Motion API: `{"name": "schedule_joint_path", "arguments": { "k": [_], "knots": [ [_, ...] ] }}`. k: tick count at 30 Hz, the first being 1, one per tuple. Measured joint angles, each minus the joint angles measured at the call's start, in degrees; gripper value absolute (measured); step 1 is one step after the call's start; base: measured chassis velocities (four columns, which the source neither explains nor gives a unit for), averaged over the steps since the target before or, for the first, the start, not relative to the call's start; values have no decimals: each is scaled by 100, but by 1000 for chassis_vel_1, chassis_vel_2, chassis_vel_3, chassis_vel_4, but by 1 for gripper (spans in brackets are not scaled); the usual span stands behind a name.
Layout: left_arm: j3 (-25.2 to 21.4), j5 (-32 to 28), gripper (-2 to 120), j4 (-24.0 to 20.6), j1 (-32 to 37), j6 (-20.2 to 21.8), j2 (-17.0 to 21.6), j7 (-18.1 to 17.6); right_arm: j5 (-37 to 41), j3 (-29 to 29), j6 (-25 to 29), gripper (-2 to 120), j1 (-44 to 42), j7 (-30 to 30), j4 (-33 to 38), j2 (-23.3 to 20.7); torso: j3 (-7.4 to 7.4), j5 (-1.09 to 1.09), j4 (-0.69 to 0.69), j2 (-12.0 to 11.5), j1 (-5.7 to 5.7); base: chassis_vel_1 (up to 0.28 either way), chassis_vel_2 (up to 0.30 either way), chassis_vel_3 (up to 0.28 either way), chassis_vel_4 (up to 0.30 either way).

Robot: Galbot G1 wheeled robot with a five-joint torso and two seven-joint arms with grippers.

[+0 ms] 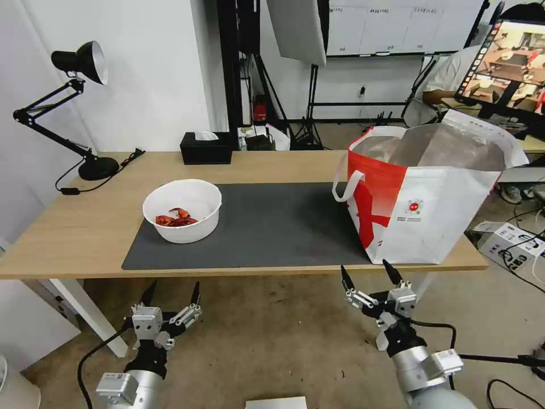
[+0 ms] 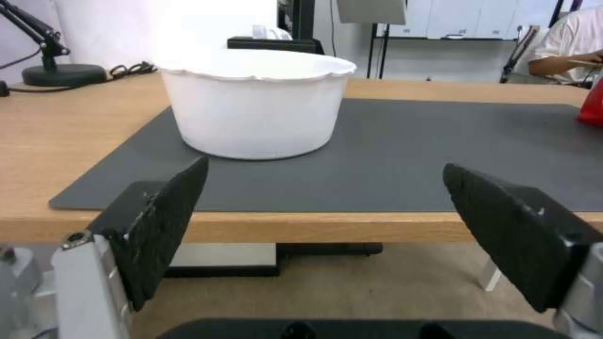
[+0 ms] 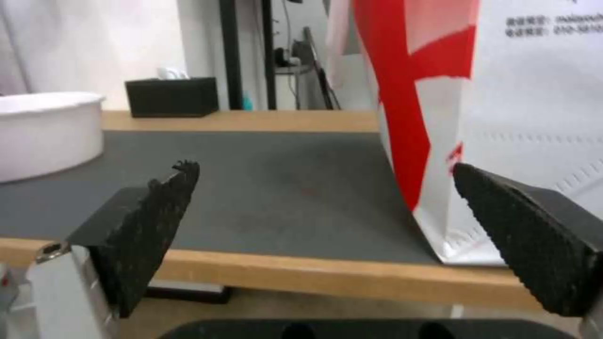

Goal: Pick up the trash from the table and place it into the takeout bag.

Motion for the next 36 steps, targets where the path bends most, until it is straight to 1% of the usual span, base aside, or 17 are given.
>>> {"name": "schedule_joint_path", "arguments": {
  "k": [4, 6, 16, 23, 26, 27, 29, 30, 31, 32, 34, 35, 36],
  "knots": [
    [3, 9, 100, 22, 0, 0, 11, 9, -115, -8, -29, 100, -24, 149, -22, 67, 0, 0, 0, 0, 0, 0, 0, 0, 0],
    [9, 25, 100, 40, 2, 0, -2, 72, -152, -2, -61, 100, -33, 203, -25, 80, 0, -1, 0, 0, 0, 0, 0, 0, 0],
    [54, 85, 100, 81, 10, -3, -44, 109, -175, -32, -129, 100, -39, 282, -73, 119, 0, 0, 0, 0, 0, 0, 0, 0, 0],
    [19, 30, 100, 103, -79, 1, 2, 110, -176, -43, -151, 100, -38, 305, -76, 128, 0, 0, 0, 0, 0, 0, 0, 0, 0],
    [-180, -214, 100, 19, -337, 161, 248, 101, -173, -45, -152, 100, -36, 305, -76, 127, 0, -1, 1, 0, 0, 0, 0, 0, 0],
    [-180, -214, 100, 19, -337, 161, 248, 101, -173, -45, -152, 100, -36, 305, -76, 127, 0, -1, 1, 0, 0, 0, 0, 0, 0],
    [-346, -605, 100, -57, -644, 404, 547, 33, -172, -45, -153, 100, -35, 305, -76, 126, 0, -1, 0, 0, 0, 0, 0, 0, 0],
    [-381, -726, 100, -66, -740, 475, 638, -8, -171, -45, -153, 100, -35, 305, -76, 126, 0, -1, 1, 0, 0, 0, 0, 0, 0],
    [-464, -1051, 100, -59, -1023, 637, 915, -117, -171, -45, -153, 100, -35, 305, -76, 125, 0, -2, 1, 0, 0, 0, 0, 0, 0],
    [-464, -1051, 100, -59, -1023, 637, 915, -117, -171, -45, -153, 100, -35, 305, -76, 125, 0, -2, 1, 0, 0, 0, 0, 0, 0],
    [-635, -1765, 100, 54, -1565, 978, 1557, -268, -169, -45, -153, 100, -34, 303, -76, 125, 1, -2, -1, 0, 1, 0, 0, 0, 0],
    [-635, -1765, 100, 54, -1565, 978, 1557, -268, -169, -45, -153, 100, -34, 303, -76, 125, 1, -2, -1, 0, 1, 0, 0, 0, 0],
    [-693, -2103, 100, 111, -1776, 1128, 1802, -309, -168, -46, -153, 100, -33, 303, -76, 125, 1, -1, 0, 0, 1, 0, 0, 0, 0]
  ]
}}
